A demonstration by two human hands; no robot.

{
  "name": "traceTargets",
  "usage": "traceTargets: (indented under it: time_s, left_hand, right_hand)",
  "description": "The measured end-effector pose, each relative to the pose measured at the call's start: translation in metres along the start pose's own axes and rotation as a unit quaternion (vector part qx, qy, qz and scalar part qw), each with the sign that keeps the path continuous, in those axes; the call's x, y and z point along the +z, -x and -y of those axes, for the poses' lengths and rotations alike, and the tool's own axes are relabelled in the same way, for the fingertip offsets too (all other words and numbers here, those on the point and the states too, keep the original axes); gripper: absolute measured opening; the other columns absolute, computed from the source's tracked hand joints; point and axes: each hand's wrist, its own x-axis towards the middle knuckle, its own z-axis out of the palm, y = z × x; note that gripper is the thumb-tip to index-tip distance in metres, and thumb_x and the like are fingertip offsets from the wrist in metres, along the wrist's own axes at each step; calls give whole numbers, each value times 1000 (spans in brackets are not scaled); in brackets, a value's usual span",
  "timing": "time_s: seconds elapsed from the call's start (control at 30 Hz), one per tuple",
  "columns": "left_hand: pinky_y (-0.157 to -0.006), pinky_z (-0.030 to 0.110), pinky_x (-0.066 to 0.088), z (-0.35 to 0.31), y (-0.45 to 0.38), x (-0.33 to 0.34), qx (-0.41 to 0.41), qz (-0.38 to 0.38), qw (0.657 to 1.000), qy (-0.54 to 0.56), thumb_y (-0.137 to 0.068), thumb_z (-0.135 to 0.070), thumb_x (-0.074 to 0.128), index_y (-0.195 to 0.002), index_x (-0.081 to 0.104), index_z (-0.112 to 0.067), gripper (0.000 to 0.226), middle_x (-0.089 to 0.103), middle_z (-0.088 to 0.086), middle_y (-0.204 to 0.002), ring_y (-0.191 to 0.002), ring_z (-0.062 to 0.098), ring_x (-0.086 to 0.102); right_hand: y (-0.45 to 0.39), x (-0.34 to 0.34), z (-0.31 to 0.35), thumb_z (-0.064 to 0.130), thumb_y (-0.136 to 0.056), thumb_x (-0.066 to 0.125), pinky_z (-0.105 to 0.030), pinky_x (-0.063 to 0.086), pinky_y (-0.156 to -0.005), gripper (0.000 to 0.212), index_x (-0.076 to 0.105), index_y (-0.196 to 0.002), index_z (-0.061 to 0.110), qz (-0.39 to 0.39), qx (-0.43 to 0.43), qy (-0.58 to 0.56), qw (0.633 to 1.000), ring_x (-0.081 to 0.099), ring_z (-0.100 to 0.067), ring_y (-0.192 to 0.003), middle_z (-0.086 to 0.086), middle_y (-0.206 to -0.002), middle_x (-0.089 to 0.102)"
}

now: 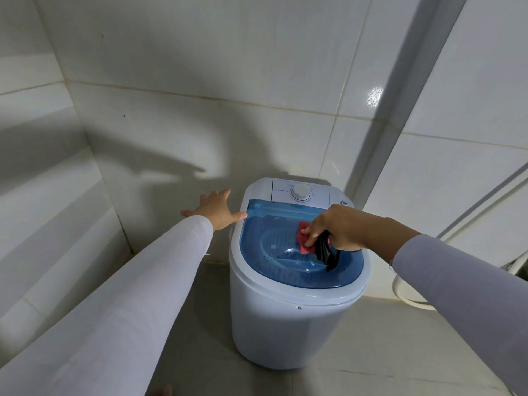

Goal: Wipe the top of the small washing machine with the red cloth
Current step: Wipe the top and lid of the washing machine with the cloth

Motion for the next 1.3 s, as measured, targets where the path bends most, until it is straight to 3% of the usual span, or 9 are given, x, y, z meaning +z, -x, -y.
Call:
traceTargets:
  time_s: [0.4, 1.3]
  left_hand:
    - [-110, 71, 19, -1, -2, 1, -6, -7, 1000, -21, -82, -66, 55, -153, 12, -31, 90, 11, 3, -163, -150, 32, 8]
    - [-112, 67, 22, 4, -15, 8, 2, -21, 1000, -23, -82, -64, 57, -153, 16, -28, 89, 16, 6, -162, -149, 35, 12]
  right_hand:
    - [25, 12, -21, -13, -77, 41, -24, 38, -106, 64, 67, -115, 33, -15, 45, -32, 998, 46, -8, -128, 15, -137, 54]
    - [52, 26, -42, -11, -79, 43, -30, 42, -104, 57, 72, -107, 29, -29, 107, -74, 991, 52, -11, -123, 9, -128, 62]
